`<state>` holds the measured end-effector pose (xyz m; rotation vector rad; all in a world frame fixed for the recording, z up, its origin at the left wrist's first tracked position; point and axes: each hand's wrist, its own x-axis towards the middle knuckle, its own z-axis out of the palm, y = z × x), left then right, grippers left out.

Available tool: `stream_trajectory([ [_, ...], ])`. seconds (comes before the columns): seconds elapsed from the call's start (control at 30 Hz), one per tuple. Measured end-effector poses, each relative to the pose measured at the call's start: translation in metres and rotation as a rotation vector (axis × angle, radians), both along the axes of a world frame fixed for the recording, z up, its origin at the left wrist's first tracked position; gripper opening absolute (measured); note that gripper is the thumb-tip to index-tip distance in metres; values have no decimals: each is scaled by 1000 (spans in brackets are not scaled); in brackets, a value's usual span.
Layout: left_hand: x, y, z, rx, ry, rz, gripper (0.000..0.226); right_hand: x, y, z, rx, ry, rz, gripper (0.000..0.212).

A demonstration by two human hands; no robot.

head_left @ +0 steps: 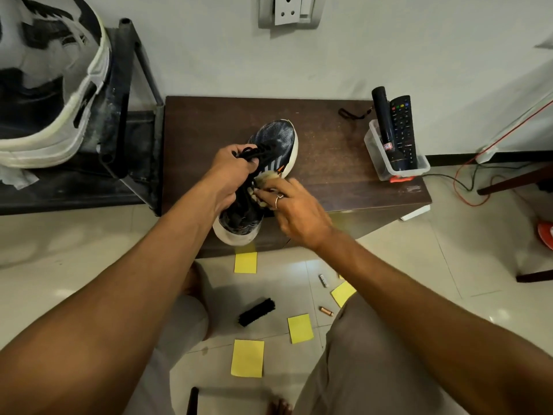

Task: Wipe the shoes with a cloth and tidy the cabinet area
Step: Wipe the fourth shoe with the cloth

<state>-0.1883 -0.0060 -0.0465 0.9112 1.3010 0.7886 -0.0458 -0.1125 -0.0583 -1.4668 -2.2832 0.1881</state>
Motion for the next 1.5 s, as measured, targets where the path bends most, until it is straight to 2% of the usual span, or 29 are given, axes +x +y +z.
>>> stream_trajectory([
  [0.1, -1, 1, 1, -6, 21, -49, 28, 33, 35, -3, 174, -265, 57, 42],
  [0.2, -3, 2, 3, -23, 33, -83, 29, 63, 61, -8, 208, -327, -127, 39],
  [0.3, -2, 3, 4, -27, 36, -90, 30, 57, 62, -14, 118, -97, -334, 38],
  [0.37, -1, 3, 3, -32, 32, -85, 29, 34, 50, -20, 84, 143, -324, 35],
  [0.4, -1, 3, 3, -28, 24, -80, 29, 23, 42, -23, 65, 182, -266, 36],
  [0.5, -1, 3, 2, -15, 16, -88, 32, 14, 29, -24, 10, 100, -130, 41],
  [0.63, -2, 1, 3, -29, 14, -84, 31, 20, 48, -19, 94, 73, -277, 39],
  [0.77, -2, 1, 4, -47, 0, -75, 32, -9, 35, -22, -51, 357, -434, 41],
  [0.93, 3, 0, 5, 1, 32, -43, 28, 6, 7, 6, -334, 468, -145, 47],
  [1.0, 3, -1, 6, -12, 30, -41, 28, 17, 13, 16, -430, 534, -188, 44],
  [1.03, 2, 0, 6, -20, 24, -40, 29, 21, 19, 17, -388, 570, -273, 41],
  [1.1, 2, -1, 6, -32, 42, -52, 30, 24, 37, 17, -177, 598, -474, 38],
  [1.17, 3, 0, 6, -29, 66, -55, 29, 14, 51, 16, -113, 635, -584, 35],
  [1.3, 5, 1, 5, -21, 66, -50, 30, -13, 57, 13, -257, 633, -677, 16],
  [1.37, 7, 1, 4, -12, 72, -47, 30, -10, 51, 11, -297, 577, -677, 27],
  [1.5, 8, 0, 5, -4, 73, -30, 31, -6, 30, 17, -438, 590, -488, 21],
])
